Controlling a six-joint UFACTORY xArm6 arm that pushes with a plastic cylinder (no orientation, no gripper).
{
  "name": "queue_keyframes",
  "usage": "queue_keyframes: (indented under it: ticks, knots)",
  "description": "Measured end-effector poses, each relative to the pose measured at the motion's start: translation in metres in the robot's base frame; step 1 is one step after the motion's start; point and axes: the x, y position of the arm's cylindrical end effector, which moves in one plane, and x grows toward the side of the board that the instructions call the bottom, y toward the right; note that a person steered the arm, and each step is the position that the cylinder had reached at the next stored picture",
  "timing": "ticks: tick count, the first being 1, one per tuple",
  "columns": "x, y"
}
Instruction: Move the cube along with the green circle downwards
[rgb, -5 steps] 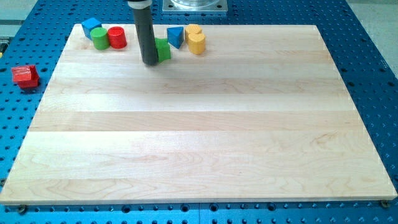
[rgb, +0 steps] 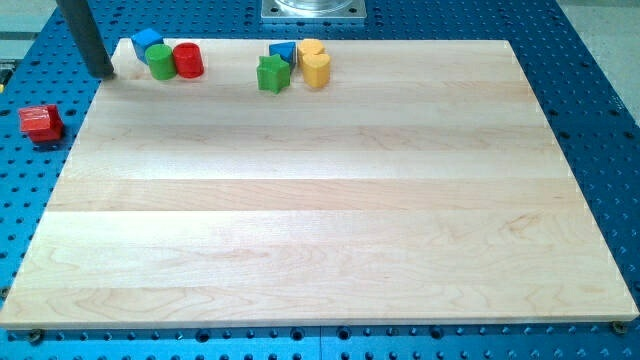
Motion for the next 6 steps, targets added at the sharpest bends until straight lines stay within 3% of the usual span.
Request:
queue_keyframes:
  ticks: [1, 2, 4, 5, 6]
  knots:
    - [-0.045, 0.016]
    - [-0.028, 0.047]
    - [0.043, 0.163]
    - [0.044, 0.122]
    - [0.028, 0.145]
